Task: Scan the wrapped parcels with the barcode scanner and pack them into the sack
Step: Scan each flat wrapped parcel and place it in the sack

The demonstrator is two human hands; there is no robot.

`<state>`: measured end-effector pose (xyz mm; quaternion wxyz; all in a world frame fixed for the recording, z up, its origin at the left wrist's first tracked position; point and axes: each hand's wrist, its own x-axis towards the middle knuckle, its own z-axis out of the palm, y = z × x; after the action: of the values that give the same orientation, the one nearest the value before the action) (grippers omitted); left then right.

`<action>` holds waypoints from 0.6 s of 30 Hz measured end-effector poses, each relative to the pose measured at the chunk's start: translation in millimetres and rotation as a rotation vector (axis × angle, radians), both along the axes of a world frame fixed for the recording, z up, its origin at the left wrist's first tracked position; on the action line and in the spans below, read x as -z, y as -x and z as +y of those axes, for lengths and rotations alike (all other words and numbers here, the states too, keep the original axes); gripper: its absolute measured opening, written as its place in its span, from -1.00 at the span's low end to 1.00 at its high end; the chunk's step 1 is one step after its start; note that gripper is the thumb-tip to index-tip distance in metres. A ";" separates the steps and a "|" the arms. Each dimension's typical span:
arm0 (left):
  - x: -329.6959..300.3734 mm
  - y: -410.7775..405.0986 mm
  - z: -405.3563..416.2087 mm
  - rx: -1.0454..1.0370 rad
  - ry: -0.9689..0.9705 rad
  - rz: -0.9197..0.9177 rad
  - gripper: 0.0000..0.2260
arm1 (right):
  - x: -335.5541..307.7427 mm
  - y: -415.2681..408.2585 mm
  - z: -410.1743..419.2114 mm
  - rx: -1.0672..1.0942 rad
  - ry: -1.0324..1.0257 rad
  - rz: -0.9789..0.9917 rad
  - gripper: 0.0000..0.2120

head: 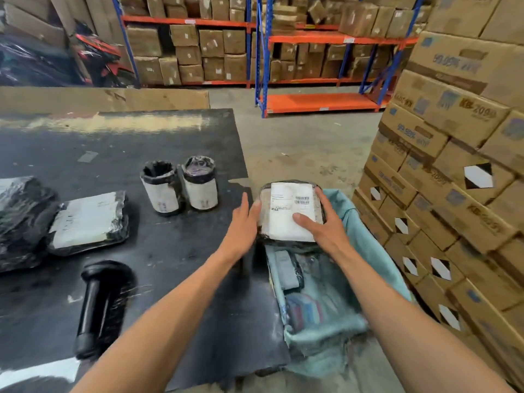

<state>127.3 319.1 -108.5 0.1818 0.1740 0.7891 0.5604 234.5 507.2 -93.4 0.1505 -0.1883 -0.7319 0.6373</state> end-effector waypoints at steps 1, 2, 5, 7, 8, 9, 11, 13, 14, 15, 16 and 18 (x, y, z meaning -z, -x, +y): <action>14.1 -2.2 11.1 -0.017 0.078 0.041 -0.25 | 7.9 -4.3 15.1 0.005 -0.001 -0.030 -0.13; 27.7 -4.1 20.6 -0.008 0.151 0.089 -0.29 | 16.2 -8.3 28.2 0.000 -0.007 -0.063 -0.13; 58.2 -7.8 44.1 0.032 0.446 0.234 -0.32 | 47.3 -18.5 59.1 -0.062 -0.015 -0.201 -0.10; 70.4 -8.7 53.1 0.017 0.638 0.343 -0.31 | 72.3 -20.7 70.7 -0.122 -0.002 -0.309 -0.08; 73.8 -8.8 54.8 0.015 0.692 0.380 -0.31 | 85.4 -19.6 73.7 -0.153 0.015 -0.365 -0.07; 76.2 -8.7 55.3 0.021 0.723 0.406 -0.32 | 98.7 -18.1 75.1 -0.182 0.032 -0.423 -0.06; 79.2 -8.7 54.6 0.032 0.745 0.434 -0.35 | 124.0 -13.6 73.3 -0.234 0.060 -0.543 -0.04; 79.0 -8.5 54.5 0.039 0.767 0.438 -0.37 | 146.7 -9.3 65.1 -0.290 0.103 -0.646 0.01; 78.6 -8.3 54.7 0.040 0.781 0.437 -0.37 | 158.0 -7.2 58.6 -0.316 0.124 -0.689 0.03; 78.0 -8.0 55.0 0.041 0.793 0.439 -0.37 | 169.7 -5.7 50.8 -0.337 0.140 -0.724 0.03; 77.3 -8.2 54.7 0.044 0.801 0.439 -0.37 | 180.9 -5.5 42.3 -0.350 0.158 -0.751 0.02; 77.1 -8.9 54.5 0.047 0.810 0.443 -0.37 | 201.5 -8.0 29.5 -0.342 0.203 -0.771 -0.04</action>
<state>136.3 373.6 -185.6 0.0745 0.2222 0.9602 0.1518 242.5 536.7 -294.9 -0.2609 -0.3022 -0.6890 0.6049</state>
